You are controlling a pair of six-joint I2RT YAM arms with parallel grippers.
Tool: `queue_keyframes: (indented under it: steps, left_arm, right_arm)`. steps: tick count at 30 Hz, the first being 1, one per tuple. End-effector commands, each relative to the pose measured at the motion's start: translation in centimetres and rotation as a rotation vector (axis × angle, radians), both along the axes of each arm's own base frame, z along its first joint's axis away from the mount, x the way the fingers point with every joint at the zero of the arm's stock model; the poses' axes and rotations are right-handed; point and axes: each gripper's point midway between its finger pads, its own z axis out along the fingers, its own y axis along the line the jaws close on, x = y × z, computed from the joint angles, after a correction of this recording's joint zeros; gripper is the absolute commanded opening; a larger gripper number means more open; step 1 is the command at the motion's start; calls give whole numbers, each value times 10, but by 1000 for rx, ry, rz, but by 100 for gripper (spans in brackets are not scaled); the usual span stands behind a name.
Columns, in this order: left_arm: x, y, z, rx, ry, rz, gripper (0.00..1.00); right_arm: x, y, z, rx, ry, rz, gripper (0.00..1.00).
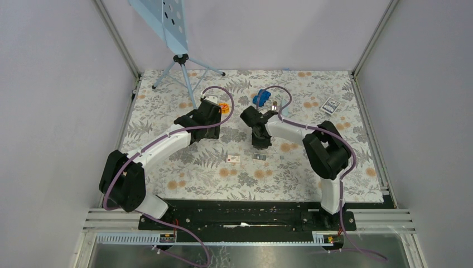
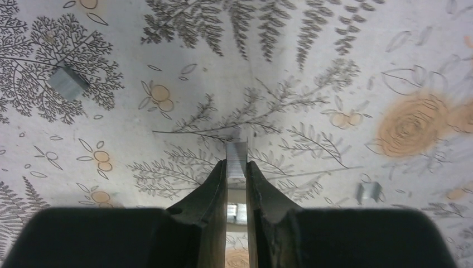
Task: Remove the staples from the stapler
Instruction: Pick up the staple from the center of the board, then place the staple at the center of the board.
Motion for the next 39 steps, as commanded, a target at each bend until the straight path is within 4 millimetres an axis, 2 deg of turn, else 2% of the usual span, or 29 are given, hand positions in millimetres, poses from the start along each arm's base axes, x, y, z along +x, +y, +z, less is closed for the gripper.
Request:
queue_keyframes:
  steps: [1, 8, 15, 18, 23, 34, 37, 39]
  left_arm:
    - [4, -2, 12, -29, -35, 2, 63]
    - [4, -2, 12, -31, -37, 3, 63]
    - [4, -4, 11, -40, -32, -3, 62]
    - [4, -4, 12, -39, -33, -3, 62]
    - [4, -5, 11, -43, -32, -4, 62]
    - [3, -5, 11, -52, -34, -6, 62]
    - [3, -6, 11, -56, -32, -9, 62]
    - [2, -7, 11, -56, -31, -9, 62]
  right_arm:
    - [0, -13, 33, -21, -92, -19, 11]
    - [-13, -26, 48, 0, -103, -19, 10]
    - [-32, -22, 62, 99, -85, 4, 11]
    - [-41, -21, 61, 127, -63, 1, 11]
    - [-55, -25, 47, 143, -25, -25, 11]
    - [-63, -47, 48, 147, -59, -83, 11]
    - [-69, -43, 45, 230, -50, -77, 11]
    - [-74, -33, 46, 326, -53, -45, 11]
